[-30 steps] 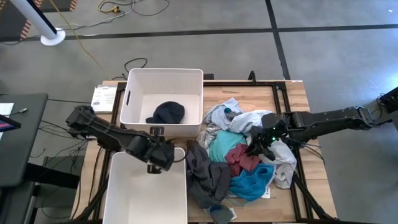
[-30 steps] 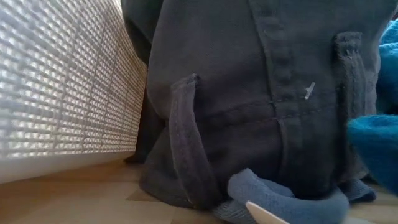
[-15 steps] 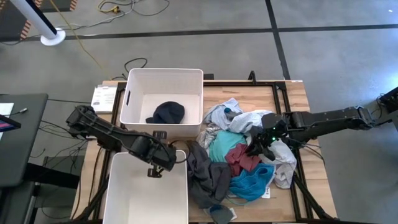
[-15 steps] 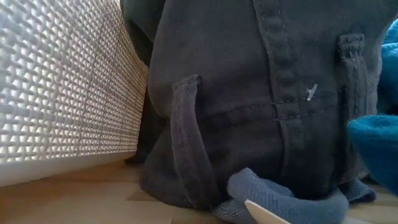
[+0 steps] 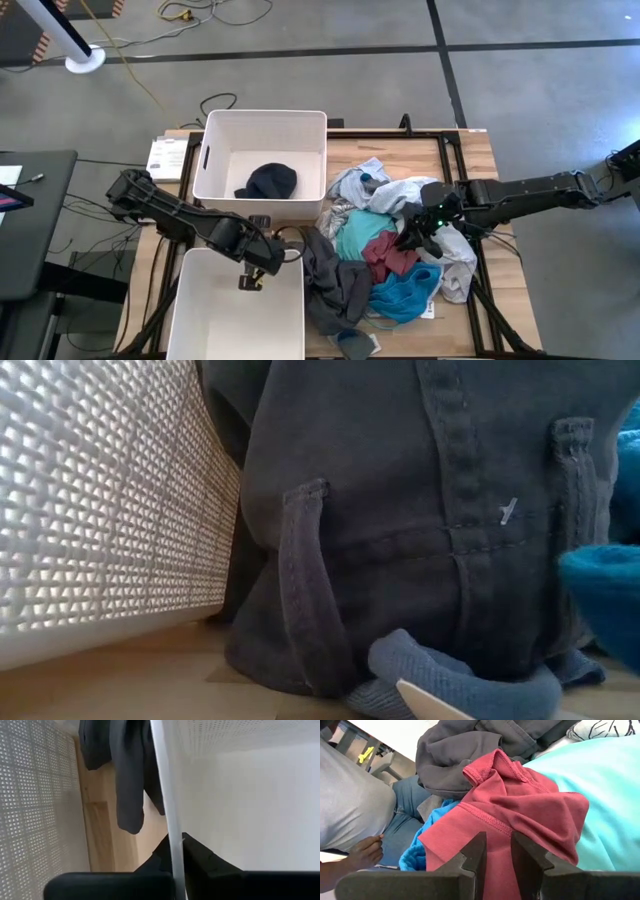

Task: Sort clothes
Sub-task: Adjust the white laundry bins

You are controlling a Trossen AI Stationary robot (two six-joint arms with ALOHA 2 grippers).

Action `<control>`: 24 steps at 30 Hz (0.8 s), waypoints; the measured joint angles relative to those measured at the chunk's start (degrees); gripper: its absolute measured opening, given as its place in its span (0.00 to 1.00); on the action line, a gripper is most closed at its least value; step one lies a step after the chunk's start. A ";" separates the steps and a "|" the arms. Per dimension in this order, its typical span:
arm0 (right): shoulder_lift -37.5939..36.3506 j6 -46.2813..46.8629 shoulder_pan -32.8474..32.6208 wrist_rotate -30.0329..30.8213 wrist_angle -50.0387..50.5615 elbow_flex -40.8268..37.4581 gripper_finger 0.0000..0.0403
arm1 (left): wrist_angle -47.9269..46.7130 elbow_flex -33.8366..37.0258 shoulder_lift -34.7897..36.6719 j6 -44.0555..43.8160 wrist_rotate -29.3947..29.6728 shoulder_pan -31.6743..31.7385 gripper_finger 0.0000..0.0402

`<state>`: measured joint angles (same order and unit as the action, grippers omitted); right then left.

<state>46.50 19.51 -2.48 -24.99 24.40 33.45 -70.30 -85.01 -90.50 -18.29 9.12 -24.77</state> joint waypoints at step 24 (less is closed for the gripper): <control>-0.02 0.01 0.01 -0.02 0.01 0.00 0.27 | -0.26 -0.02 -0.40 -5.92 -6.77 -1.32 0.02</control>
<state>46.48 19.51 -2.48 -25.02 24.41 33.45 -70.56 -85.03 -90.90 -24.21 2.34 -26.09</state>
